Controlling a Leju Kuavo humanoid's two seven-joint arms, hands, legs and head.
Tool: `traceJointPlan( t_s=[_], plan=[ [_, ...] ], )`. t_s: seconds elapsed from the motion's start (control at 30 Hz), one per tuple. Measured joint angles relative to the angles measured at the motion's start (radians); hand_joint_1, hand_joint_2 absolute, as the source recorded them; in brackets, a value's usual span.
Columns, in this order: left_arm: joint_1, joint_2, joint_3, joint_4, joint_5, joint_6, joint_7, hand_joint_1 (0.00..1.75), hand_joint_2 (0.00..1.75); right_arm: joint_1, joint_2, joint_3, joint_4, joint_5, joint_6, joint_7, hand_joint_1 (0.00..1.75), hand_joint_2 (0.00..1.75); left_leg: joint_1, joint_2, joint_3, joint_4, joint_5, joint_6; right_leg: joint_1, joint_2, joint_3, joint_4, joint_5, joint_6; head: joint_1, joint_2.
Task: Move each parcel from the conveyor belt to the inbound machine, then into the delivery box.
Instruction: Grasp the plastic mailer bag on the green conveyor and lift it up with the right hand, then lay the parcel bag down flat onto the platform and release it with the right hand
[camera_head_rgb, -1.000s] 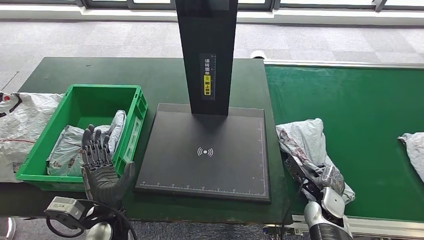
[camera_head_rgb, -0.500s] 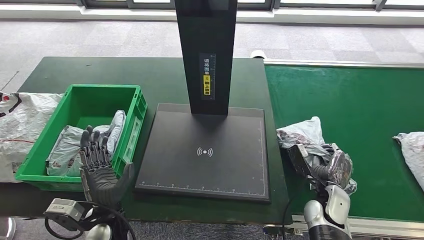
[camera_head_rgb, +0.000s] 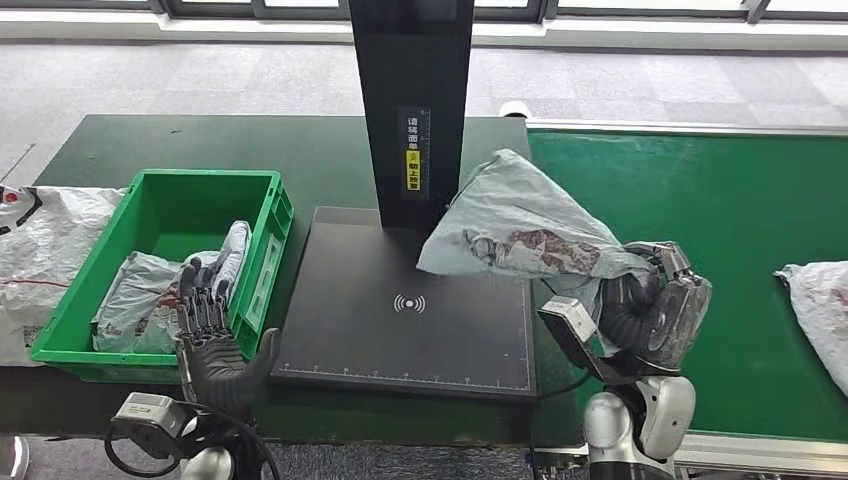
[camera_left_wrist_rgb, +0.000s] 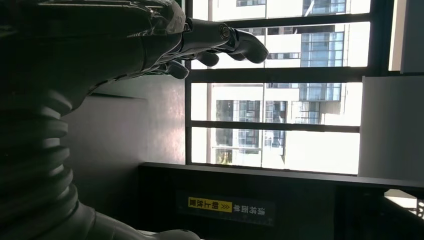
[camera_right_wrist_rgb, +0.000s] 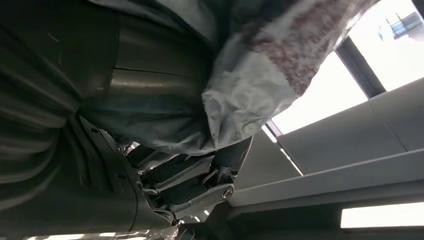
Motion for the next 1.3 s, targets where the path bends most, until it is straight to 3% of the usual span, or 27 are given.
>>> traceJointPlan(
  t_s=[0.23,0.53,0.9,1.3],
  plan=[
    [-0.004,0.000,0.000,0.034,-0.002,0.006,-0.001,0.00,1.75,0.013,0.022,0.004,-0.014,-0.050,0.000,-0.092,1.75,1.75,0.000,0.000,0.000,0.000,0.000,0.000,0.000,0.000,0.000,0.000,0.000,0.000,0.000,0.000],
    [-0.008,0.000,0.000,0.069,-0.004,0.006,-0.003,0.00,1.75,0.005,0.018,0.096,0.054,-0.049,0.002,-0.013,1.75,1.75,0.000,0.000,0.000,0.000,0.000,0.000,0.001,0.001,0.000,0.000,0.000,0.000,0.000,0.000],
    [-0.012,0.000,0.000,0.090,-0.006,0.015,-0.005,0.00,1.75,-0.087,0.008,0.313,0.390,-0.086,0.025,0.049,1.75,1.75,0.000,0.001,0.000,0.000,0.000,0.000,0.000,0.001,-0.001,0.000,0.000,0.000,0.000,0.000],
    [-0.012,0.000,0.000,0.091,-0.007,0.025,-0.002,0.00,1.75,-0.139,0.004,0.364,0.532,-0.099,0.023,0.051,1.74,1.75,0.000,0.001,0.000,0.000,0.000,0.000,0.000,0.001,-0.001,0.000,0.000,0.000,0.000,0.000]
  ],
)
